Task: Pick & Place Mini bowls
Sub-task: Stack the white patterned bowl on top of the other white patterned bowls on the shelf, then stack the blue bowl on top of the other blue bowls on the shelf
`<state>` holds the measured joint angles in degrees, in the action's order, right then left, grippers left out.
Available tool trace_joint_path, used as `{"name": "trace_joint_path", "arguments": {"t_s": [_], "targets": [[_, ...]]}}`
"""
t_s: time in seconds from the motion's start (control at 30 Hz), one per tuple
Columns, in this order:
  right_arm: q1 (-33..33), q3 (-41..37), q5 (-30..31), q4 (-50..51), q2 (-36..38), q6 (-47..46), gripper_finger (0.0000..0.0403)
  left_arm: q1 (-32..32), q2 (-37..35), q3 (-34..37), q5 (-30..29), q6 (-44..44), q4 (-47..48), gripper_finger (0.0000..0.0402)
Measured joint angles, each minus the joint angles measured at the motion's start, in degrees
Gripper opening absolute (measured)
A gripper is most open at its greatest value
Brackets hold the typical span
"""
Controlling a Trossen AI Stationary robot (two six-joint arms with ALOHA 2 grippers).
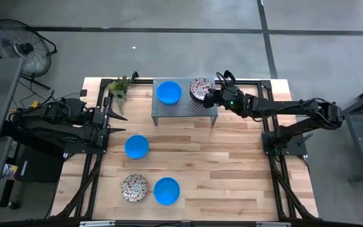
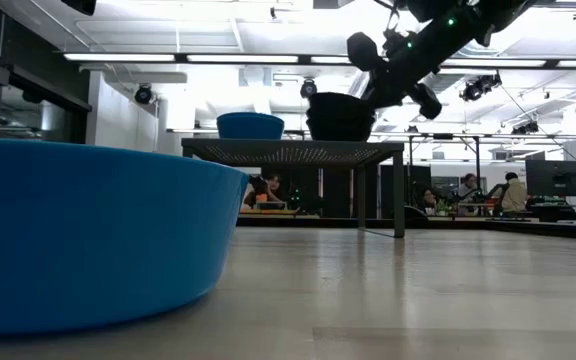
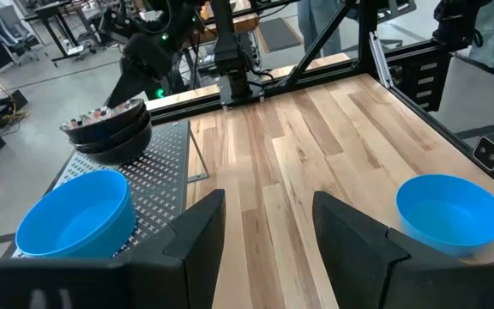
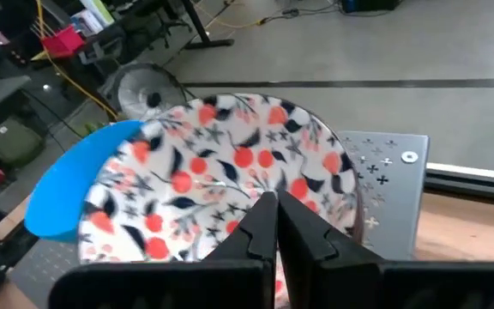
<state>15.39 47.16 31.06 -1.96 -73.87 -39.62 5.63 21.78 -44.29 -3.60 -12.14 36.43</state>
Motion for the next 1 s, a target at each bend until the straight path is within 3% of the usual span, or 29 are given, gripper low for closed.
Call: {"name": "trace_joint_path", "arguments": {"t_s": [0.2, 0.37, 0.53, 0.8, 1.0], "targets": [[-0.02, 4.17, -2.29, -0.87, 0.19, 4.82, 0.0000, 0.00, 0.00, 0.00, -0.04, 0.02, 0.01, 0.0172], [-0.15, 9.92, -7.72, 0.59, 0.22, 7.62, 0.0000, 0.01, 0.00, 0.00, -0.11, 0.08, 0.01, 0.0172], [-2.52, 15.48, -11.06, 7.47, 0.24, 8.70, 0.0000, 0.00, 0.00, 0.00, -0.11, 0.20, 0.10, 0.0172], [-10.12, 21.34, -9.07, 20.18, 0.24, 4.97, 0.0000, 0.00, 0.00, 0.00, -0.09, 0.17, 0.12, 0.0172], [-16.07, 21.64, -8.87, 21.58, 0.24, 1.14, 0.0000, 0.01, 0.00, 0.00, 0.07, 0.19, 0.12, 0.0172]]}}
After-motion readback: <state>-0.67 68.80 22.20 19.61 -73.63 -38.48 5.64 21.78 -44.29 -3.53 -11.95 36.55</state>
